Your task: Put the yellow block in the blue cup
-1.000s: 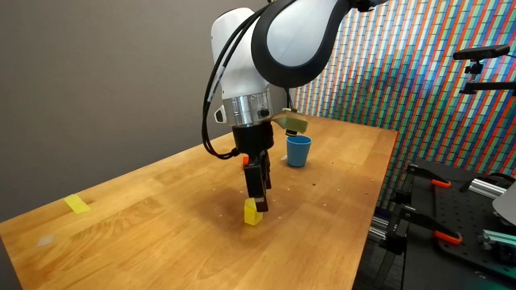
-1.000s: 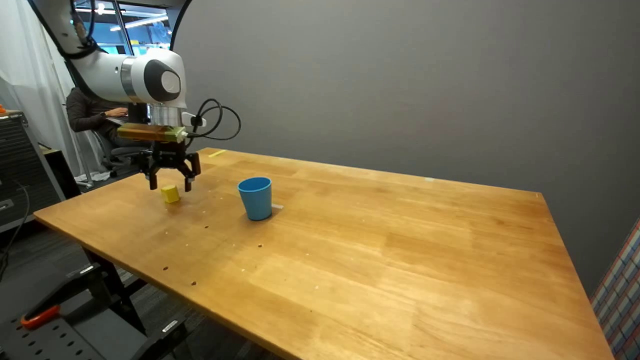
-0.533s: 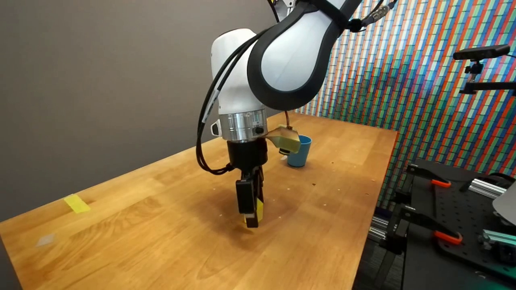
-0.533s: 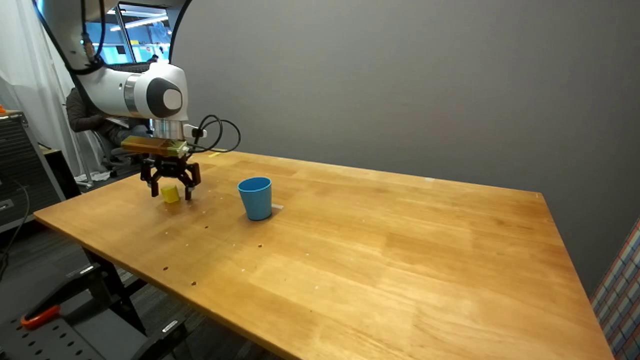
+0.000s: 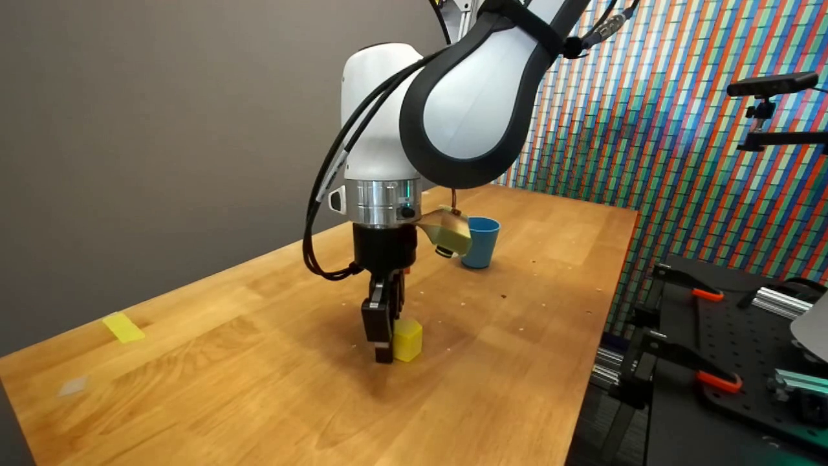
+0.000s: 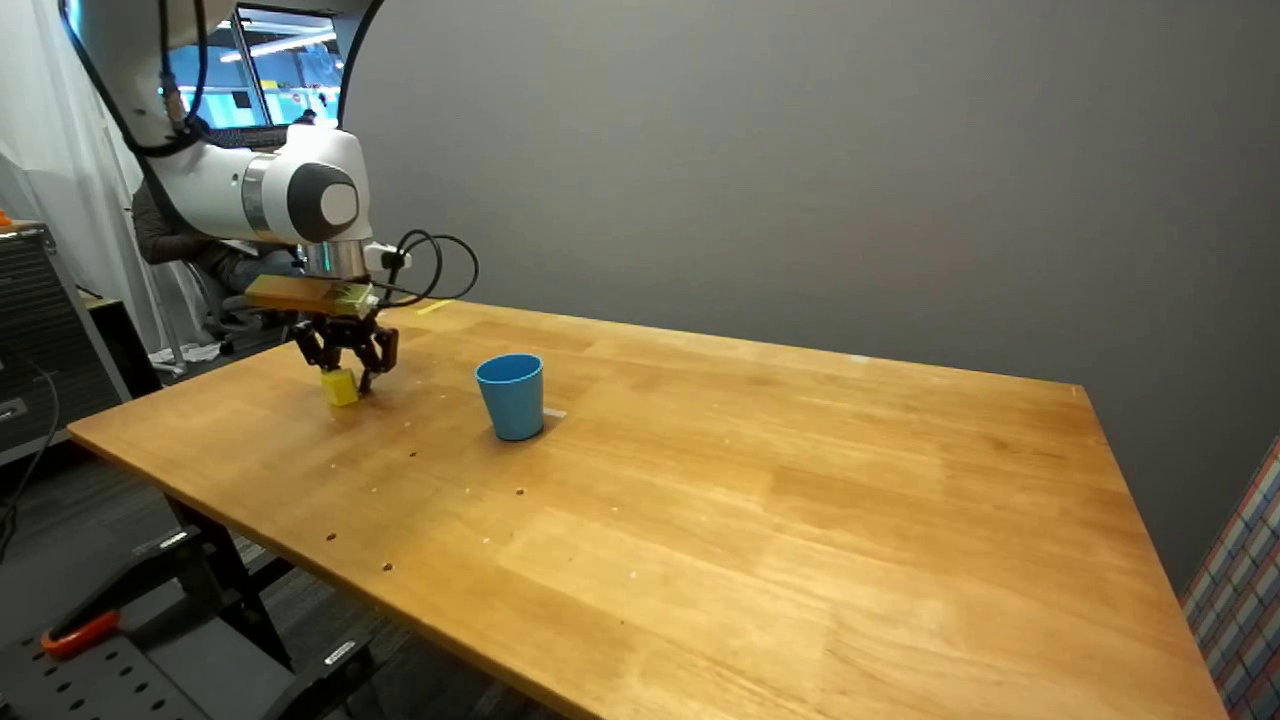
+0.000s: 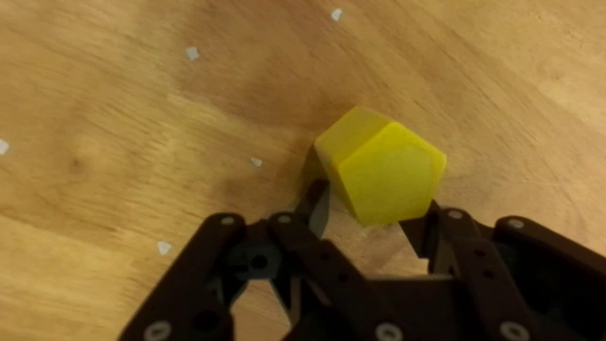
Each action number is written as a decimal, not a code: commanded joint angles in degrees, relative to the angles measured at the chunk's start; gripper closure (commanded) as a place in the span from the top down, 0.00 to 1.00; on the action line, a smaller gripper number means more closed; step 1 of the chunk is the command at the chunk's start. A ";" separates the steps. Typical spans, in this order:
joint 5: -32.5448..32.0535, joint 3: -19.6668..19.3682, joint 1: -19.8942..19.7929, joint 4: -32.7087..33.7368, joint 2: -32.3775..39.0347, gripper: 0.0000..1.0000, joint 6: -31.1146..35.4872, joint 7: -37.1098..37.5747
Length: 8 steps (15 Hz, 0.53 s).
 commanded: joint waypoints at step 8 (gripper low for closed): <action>-6.80 -9.66 8.65 -5.31 -4.43 1.00 0.89 11.50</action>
